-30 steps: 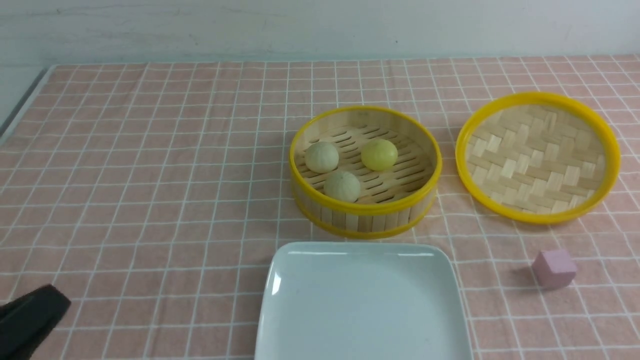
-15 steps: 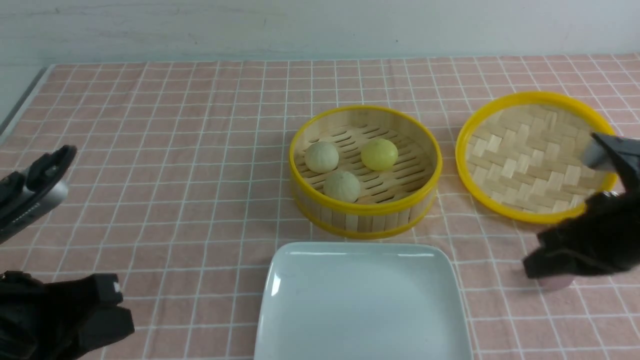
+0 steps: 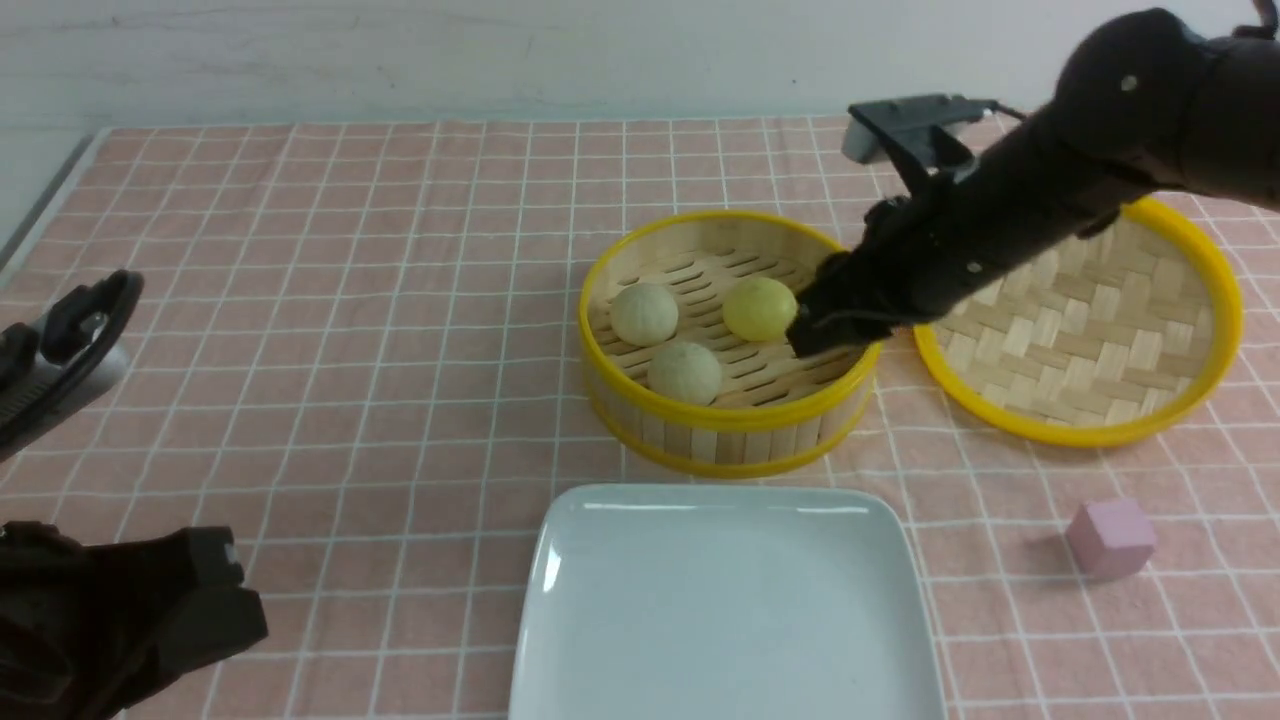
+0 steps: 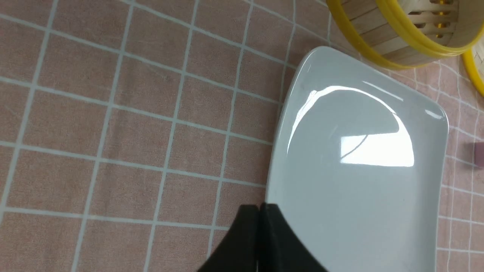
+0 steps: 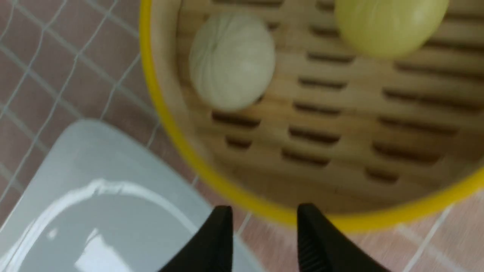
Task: Put the steamed buns into the plate on the pink tablecloth.
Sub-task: 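Reach toward a bun in the bamboo steamer with the right gripper, then move the steamed bun from the bamboo steamer onto the white plate with the right gripper, then reach into the bamboo steamer and grasp a bun with the left gripper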
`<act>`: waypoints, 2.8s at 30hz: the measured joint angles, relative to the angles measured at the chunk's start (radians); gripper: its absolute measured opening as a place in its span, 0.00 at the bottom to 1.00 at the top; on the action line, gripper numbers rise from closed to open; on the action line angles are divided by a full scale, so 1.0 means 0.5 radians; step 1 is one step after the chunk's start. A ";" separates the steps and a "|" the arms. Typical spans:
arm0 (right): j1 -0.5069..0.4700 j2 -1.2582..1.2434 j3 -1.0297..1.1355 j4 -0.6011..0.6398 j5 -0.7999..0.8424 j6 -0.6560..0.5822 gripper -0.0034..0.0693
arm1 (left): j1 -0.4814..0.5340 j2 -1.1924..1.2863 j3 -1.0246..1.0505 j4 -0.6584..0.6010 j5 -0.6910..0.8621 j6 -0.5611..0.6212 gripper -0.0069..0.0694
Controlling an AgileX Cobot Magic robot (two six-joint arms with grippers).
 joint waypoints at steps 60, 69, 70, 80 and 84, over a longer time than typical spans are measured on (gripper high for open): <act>0.226 -1.277 1.202 -0.052 -0.235 0.160 0.75 | 0.000 0.000 0.000 0.108 -0.071 0.019 0.22; -0.141 -1.989 0.996 -0.617 0.711 0.345 0.22 | 0.000 0.171 -0.069 0.131 -0.221 0.289 0.18; -0.176 -2.069 1.003 -0.712 0.784 0.383 0.12 | 0.000 0.224 -0.105 0.129 -0.194 0.299 0.16; -0.240 -2.724 1.478 -0.958 0.741 0.622 0.03 | -0.456 1.030 -0.846 -0.088 0.070 0.449 0.09; -0.240 -2.809 1.673 -0.958 0.660 0.624 0.03 | -0.761 1.358 -1.159 -0.063 0.017 0.394 0.10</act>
